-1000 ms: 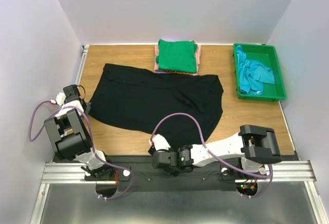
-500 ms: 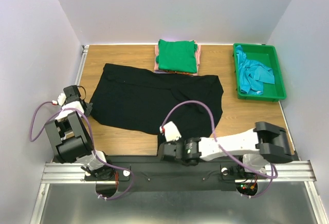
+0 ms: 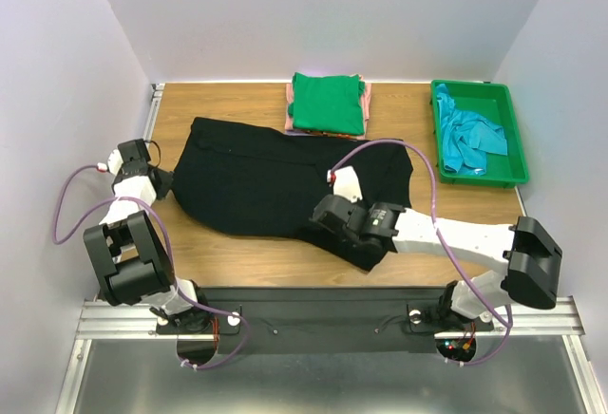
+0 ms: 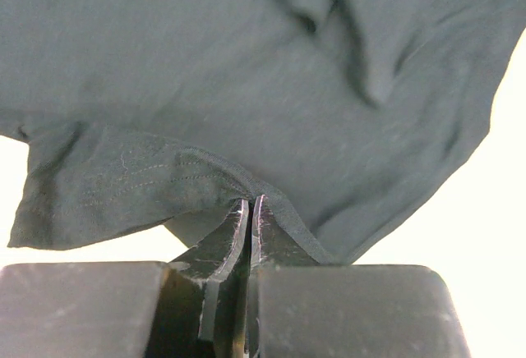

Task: Fold and stack the t-shirts
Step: Fold the tshirt

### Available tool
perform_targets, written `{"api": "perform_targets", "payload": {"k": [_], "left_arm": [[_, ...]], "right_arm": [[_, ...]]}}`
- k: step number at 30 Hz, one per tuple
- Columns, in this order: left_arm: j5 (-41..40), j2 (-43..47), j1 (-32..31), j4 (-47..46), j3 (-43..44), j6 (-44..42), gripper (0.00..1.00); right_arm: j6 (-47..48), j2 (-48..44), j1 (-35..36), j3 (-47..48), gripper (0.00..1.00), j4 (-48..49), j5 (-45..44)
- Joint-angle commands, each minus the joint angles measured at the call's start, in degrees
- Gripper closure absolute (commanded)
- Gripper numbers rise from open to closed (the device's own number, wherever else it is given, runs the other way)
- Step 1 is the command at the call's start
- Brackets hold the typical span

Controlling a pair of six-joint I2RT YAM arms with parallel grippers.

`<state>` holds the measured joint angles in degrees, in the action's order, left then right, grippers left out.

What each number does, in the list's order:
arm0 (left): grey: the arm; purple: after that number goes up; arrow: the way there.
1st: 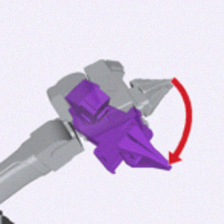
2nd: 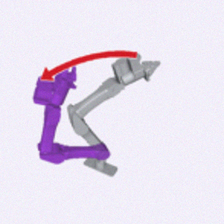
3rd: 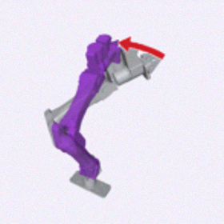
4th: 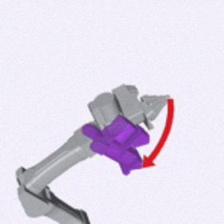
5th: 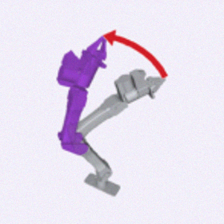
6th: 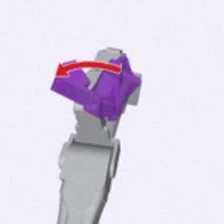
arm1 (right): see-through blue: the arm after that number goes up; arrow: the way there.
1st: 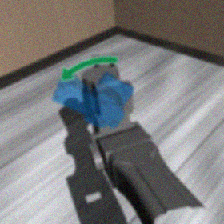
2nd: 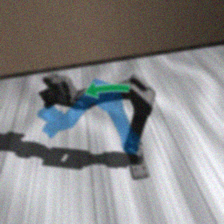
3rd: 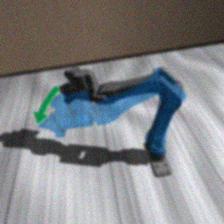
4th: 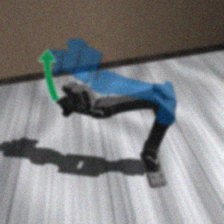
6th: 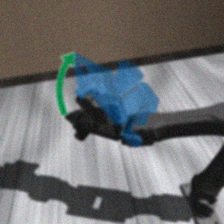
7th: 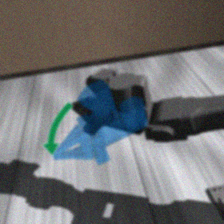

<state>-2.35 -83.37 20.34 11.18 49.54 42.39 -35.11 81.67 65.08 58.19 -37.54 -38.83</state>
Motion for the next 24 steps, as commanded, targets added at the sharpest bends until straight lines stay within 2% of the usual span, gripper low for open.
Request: {"api": "perform_targets", "payload": {"k": [1,7,12,24], "left_arm": [[-1.33,-0.91,0.05,2.44,3.54,-0.12,1.00],[-1.35,-0.12,-0.03,2.53,4.60,-0.20,1.00],[-0.99,-2.84,-3.45,2.71,8.37,-0.21,1.00],[-0.64,-17.08,-7.77,4.55,23.14,1.38,1.00]], "right_arm": [[4.00,-0.28,-2.23,3.50,1.00,1.15,-2.83],[5.93,-0.02,-4.25,4.38,1.00,2.91,-2.83],[7.86,-0.02,-8.65,5.61,1.00,4.40,-3.53],[18.58,4.63,-20.69,10.97,1.00,8.97,1.82]]}}
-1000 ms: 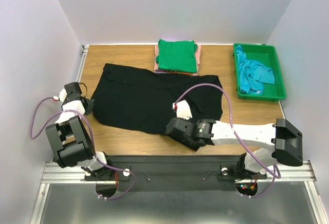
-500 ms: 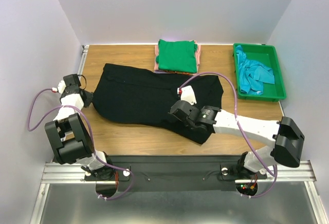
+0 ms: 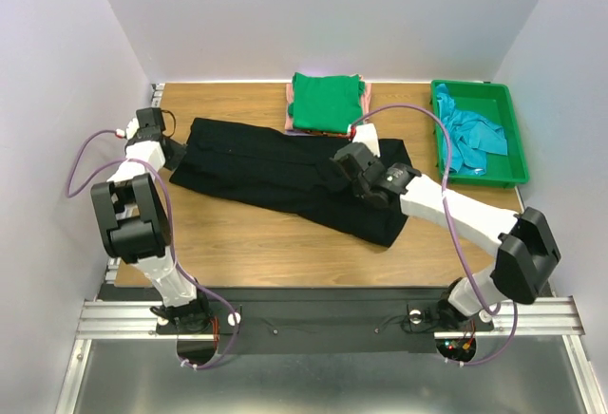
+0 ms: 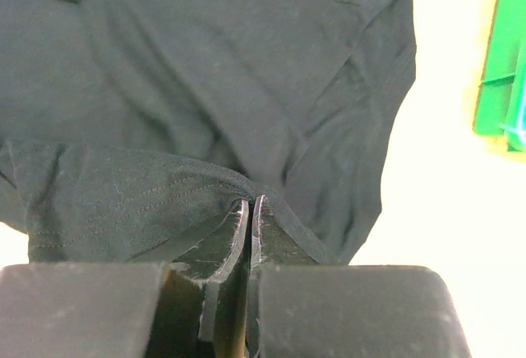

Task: Fold and stack the t-shirts
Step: Fold the tshirt

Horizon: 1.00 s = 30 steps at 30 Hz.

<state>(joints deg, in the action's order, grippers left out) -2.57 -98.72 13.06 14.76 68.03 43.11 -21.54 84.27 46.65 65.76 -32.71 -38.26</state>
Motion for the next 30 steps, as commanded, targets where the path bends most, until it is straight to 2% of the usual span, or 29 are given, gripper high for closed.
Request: {"api": "perform_targets", "payload": {"k": [1,6,14,18,30], "left_arm": [[-0.59,-2.61,-0.58,1.14,5.53,0.66,1.00],[-0.16,-7.54,-1.28,1.23,9.92,0.66,1.00],[-1.56,-11.76,-1.46,1.93,11.86,1.01,1.00],[-2.53,-12.64,-1.37,2.46,12.30,1.89,1.00],[-8.15,-12.82,-1.37,6.24,13.18,6.02,1.00]], "right_arm": [[5.80,2.56,-2.88,3.76,1.00,4.67,2.22],[11.42,6.77,-6.40,6.75,1.00,8.18,3.89],[20.04,12.40,-9.30,11.84,0.99,11.53,7.67],[20.84,15.30,-10.53,14.22,0.99,11.62,9.78],[19.70,26.38,-14.13,21.87,1.00,11.79,5.39]]}}
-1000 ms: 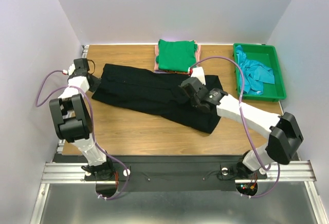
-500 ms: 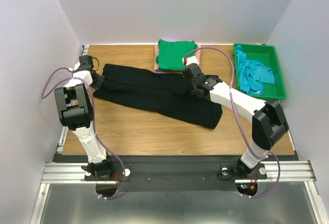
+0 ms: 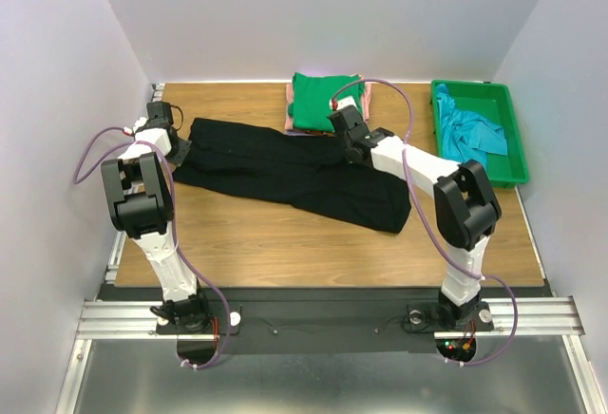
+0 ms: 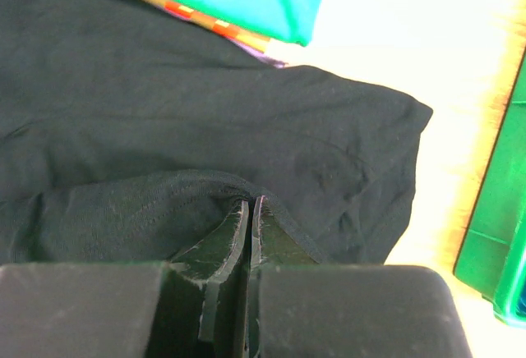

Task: Fold and stack the t-shirts
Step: Fold the tshirt

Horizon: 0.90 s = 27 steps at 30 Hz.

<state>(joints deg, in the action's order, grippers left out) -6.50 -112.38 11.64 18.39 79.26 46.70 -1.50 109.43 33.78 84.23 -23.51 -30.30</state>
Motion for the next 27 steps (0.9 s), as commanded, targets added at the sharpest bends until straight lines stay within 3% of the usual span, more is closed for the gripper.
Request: {"api": "perform_targets", "payload": {"k": [1,9,10,11,12,14,15,18,21,27], "left_arm": [[-4.66,1.19,-0.04,2.61,1.69,2.52,1.00],[-6.24,1.64,-0.04,3.49,1.95,1.82,0.99],[-6.24,1.72,0.05,3.75,1.95,1.91,0.86],[-5.72,2.07,0.14,4.02,1.86,1.91,0.61],[-5.37,2.42,0.14,4.28,2.03,1.99,0.47],[-3.97,3.91,0.14,4.02,2.03,1.82,0.26],[-3.52,4.44,0.05,3.93,2.38,1.04,0.02],[-3.52,6.72,-0.04,5.60,2.92,0.24,0.02],[-3.43,10.33,-1.08,4.73,0.37,-0.20,0.02],[-1.76,11.22,-6.09,0.95,-2.10,-1.08,0.02]], "right_arm": [[-0.52,2.45,-1.35,4.01,1.00,2.76,-3.35],[0.36,6.33,-1.52,5.16,0.96,6.28,-4.94],[0.18,6.15,-1.52,5.33,0.92,6.37,-5.29],[-0.17,5.98,-1.52,5.51,0.84,6.46,-6.07],[-0.26,5.02,-1.52,5.60,0.60,6.46,-6.17],[-1.74,3.17,-1.52,5.07,0.43,6.37,-5.65],[-2.36,0.81,-1.61,3.94,0.28,6.37,-5.38],[-5.17,-3.86,-1.52,0.95,0.00,6.37,-3.27],[-10.35,-12.19,-1.52,-6.16,0.00,6.37,1.63],[-19.59,-23.19,-0.65,-21.53,0.00,9.52,22.46]]}}
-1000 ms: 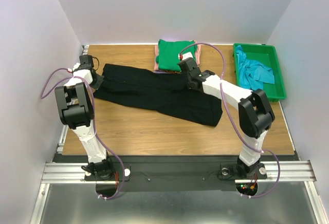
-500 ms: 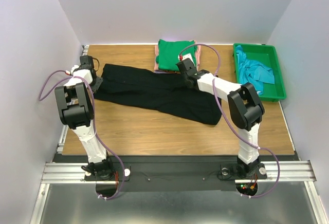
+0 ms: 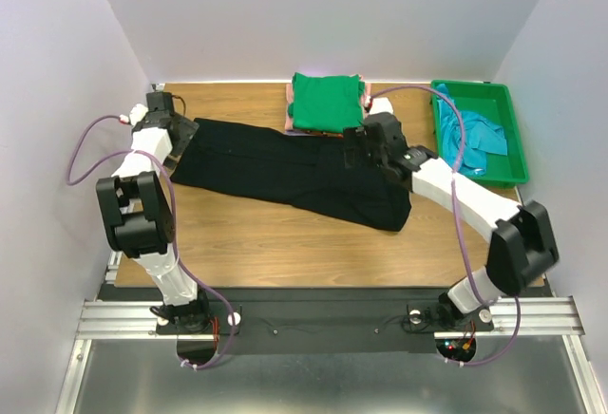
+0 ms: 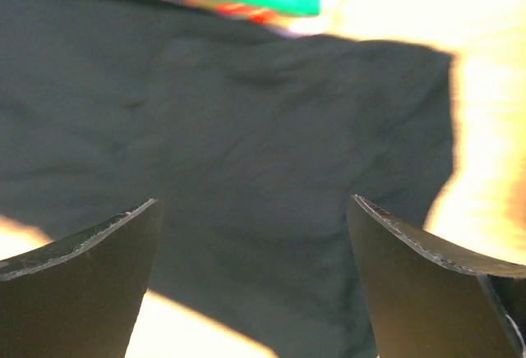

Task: Fold and stack the t-shirts
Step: Fold the tshirt

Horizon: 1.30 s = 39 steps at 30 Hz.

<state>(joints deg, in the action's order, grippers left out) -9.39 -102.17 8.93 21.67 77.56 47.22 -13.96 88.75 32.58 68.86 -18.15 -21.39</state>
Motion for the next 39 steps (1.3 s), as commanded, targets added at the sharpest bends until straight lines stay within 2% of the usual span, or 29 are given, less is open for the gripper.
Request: {"api": "perform_targets", "payload": {"k": [1,4,7,14,20,23,28,31,35,39], "left_arm": [[1.47,-0.04,-4.09,-2.25,0.39,-1.78,0.02],[3.67,-4.34,-6.46,-2.86,3.12,-2.40,0.02],[3.32,-8.04,-7.96,-2.95,4.62,-2.83,0.02],[4.03,-10.59,-7.96,-4.97,-1.08,-4.94,0.02],[3.41,-3.93,-8.05,-7.52,-12.77,-6.18,0.02],[2.97,0.90,-8.05,-8.66,-18.40,-6.09,0.02],[4.38,4.08,-8.75,-10.15,-26.40,-6.00,0.02],[6.22,6.10,-12.35,-12.26,-31.40,-4.60,0.02],[7.28,10.22,-15.34,-12.53,-35.89,-3.55,0.02],[8.16,15.06,-17.71,-13.23,-41.68,-0.73,0.02]], "right_arm": [[-8.10,-3.05,0.90,-7.41,0.00,4.44,14.70],[-11.70,-3.67,1.52,-10.85,0.00,4.97,16.20],[-14.60,-2.45,1.52,-13.13,0.00,5.06,13.14],[-20.67,3.97,1.26,-15.77,0.00,4.97,7.77],[-24.18,4.33,0.38,-18.93,0.00,5.06,6.71],[-26.90,3.01,0.38,-22.09,0.00,5.14,6.80],[-28.85,-1.03,0.21,-27.98,0.00,5.06,5.31],[-28.67,-2.70,-1.11,-29.04,0.00,5.14,4.16],[-26.48,-1.92,-3.92,-28.70,0.00,5.14,4.16],[-24.02,-0.68,-10.40,-27.64,0.00,5.23,6.09]]}}
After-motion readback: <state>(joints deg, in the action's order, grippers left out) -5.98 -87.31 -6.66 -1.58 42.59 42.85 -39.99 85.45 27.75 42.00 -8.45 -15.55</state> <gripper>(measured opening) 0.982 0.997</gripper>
